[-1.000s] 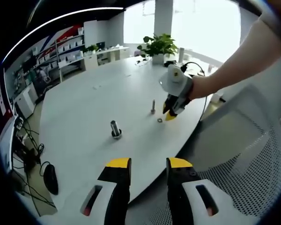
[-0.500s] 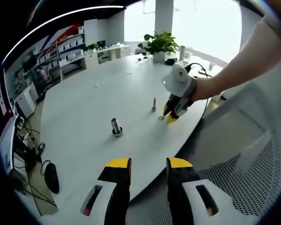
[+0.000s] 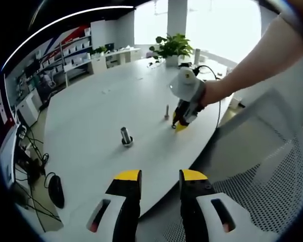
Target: Place the washer onto the threaded stud by aligning its center hole with the stud, sliding it down to the base, and recovering from edge contact or off-axis alignment until the washer reaches the visible bottom stop.
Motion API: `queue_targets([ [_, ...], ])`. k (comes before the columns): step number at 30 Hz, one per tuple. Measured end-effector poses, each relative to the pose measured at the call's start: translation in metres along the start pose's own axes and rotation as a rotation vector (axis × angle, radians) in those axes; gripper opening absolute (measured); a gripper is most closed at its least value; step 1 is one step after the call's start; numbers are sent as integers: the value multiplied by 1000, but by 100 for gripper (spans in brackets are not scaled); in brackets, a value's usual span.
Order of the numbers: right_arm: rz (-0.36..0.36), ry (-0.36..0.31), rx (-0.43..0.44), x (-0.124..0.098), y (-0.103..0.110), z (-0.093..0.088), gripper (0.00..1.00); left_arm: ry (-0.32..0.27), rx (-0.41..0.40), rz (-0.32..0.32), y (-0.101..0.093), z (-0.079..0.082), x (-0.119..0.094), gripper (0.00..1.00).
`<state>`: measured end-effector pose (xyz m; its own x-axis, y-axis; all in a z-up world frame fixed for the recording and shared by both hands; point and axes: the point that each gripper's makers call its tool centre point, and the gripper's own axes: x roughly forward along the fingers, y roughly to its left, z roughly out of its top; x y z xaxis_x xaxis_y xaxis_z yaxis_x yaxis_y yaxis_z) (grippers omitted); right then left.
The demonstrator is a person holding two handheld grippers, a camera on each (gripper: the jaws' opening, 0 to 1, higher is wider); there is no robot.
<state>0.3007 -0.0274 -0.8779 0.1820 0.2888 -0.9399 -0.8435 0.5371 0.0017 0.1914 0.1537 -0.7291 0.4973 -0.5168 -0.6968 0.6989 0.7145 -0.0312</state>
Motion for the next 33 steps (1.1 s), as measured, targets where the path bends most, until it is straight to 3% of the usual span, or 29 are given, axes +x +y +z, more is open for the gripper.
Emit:
queue_targets([
  [10,54,179,-101,3,-8,-1,14,2,-9,4,1,-1,0,28],
  [15,8,325,-216,3,-3,-1,15,5,-4,0,0,-1,0,28],
  [19,-30,382,-205,6,-1,0,15,10,2,-4,-1,-2,1,27],
  [22,-42,369,-146,4,-3,-1,15,9,0,-3,0,-2,0,27],
  [26,-22,281,-146,3,-3,-2,15,7,-3,-1,0,-2,0,27],
  [30,-26,175,-53,2,-4,0,15,9,-1,2,0,-2,0,27],
  [33,-38,145,-40,0,-3,-1,15,6,-3,4,1,-2,0,27],
])
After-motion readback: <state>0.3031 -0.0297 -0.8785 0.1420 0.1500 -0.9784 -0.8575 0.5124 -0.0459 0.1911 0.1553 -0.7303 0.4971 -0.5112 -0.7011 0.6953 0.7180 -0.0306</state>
